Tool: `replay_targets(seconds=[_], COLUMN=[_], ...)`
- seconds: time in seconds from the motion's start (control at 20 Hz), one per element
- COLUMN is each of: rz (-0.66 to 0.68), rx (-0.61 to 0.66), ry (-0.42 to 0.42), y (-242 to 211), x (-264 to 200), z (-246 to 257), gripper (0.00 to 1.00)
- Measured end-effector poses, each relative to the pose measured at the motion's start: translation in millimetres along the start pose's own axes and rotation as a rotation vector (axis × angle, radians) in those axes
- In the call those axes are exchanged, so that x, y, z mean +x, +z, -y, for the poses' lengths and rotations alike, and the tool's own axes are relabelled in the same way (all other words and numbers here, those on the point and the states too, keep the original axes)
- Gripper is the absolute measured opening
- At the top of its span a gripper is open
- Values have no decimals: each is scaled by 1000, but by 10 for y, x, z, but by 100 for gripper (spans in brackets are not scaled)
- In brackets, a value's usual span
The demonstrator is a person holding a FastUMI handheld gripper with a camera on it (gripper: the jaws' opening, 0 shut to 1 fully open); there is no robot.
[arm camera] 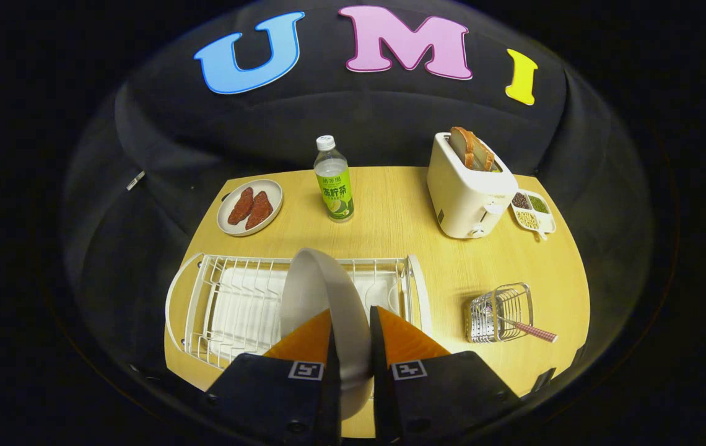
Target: Take the plate from the dish rack, then take the spoon from the basket and place it into the plate.
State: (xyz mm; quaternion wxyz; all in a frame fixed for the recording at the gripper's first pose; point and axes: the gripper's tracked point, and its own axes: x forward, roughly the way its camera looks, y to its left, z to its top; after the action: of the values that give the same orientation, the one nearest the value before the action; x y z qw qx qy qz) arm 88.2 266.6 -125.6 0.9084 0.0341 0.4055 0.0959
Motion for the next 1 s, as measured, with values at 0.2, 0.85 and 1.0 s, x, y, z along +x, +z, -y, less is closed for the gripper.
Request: replay_targets(seconds=[0.2, 0.85, 1.0], rz=[27, -27, -80], rx=[0, 108, 156], ry=[110, 185, 186], y=[-79, -1160, -1541], x=[-330, -1211, -1211], z=[74, 1447, 1776], gripper=[25, 25, 25])
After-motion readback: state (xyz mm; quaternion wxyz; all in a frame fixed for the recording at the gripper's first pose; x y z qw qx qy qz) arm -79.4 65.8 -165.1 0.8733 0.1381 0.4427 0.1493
